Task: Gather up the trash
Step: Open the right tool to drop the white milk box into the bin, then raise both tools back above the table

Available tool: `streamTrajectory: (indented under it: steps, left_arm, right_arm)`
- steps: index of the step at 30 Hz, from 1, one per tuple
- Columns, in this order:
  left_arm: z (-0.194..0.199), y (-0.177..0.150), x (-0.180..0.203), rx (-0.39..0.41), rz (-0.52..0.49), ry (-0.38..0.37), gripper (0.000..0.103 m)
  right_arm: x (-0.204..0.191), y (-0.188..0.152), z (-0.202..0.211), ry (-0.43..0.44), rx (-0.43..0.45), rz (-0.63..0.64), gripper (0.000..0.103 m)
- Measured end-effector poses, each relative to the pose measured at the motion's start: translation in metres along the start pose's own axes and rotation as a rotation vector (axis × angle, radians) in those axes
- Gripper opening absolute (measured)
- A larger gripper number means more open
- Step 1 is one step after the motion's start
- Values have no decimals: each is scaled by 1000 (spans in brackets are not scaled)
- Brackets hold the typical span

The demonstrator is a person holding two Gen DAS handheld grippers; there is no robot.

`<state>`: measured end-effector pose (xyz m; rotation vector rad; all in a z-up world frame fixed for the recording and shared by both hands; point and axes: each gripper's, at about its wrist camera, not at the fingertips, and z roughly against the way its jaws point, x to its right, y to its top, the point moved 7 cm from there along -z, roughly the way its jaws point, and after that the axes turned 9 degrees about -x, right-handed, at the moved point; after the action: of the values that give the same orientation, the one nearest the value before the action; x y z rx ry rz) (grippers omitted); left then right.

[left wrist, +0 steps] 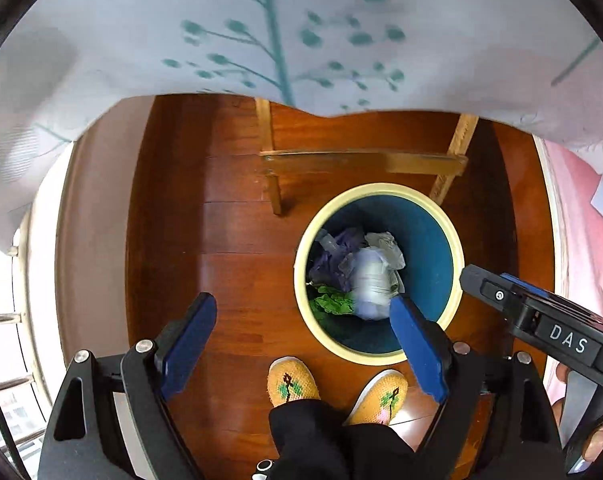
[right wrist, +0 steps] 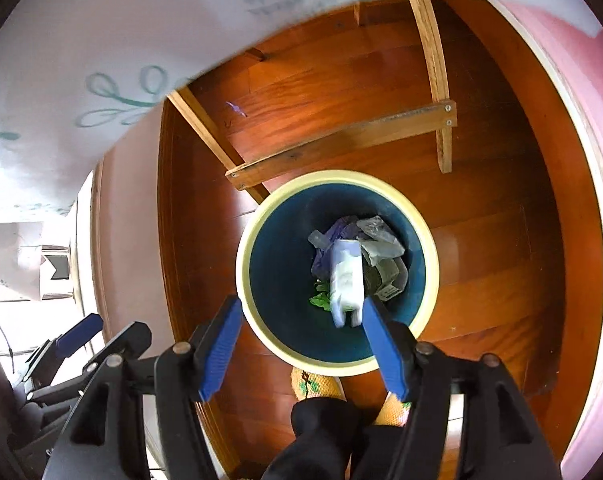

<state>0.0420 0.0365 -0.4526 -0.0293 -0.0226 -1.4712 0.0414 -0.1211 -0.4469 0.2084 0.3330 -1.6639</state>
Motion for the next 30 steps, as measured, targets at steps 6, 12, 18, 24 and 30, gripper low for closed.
streamTrajectory:
  steps: [6,12,18,24,30]
  left_arm:
    - [34,-2,-4,16,25,-7,87]
    - [95,-1,3,56,12,-23,87]
    - [171,4,15,124,-43,-32,87]
    - [243,8,21,181,-94,-38,87]
    - [304,13,24,242,-183,-34,87]
  right_arm:
    - [-6,-6,29,-17,19,5,63]
    - [-19,-15,82,-23,60,23,62]
    - [-38,-23,151,-9,136,52,62]
    - [-52,-35,218,-41,174,82,62]
    - [-75,-38,276,-35,249,96,62]
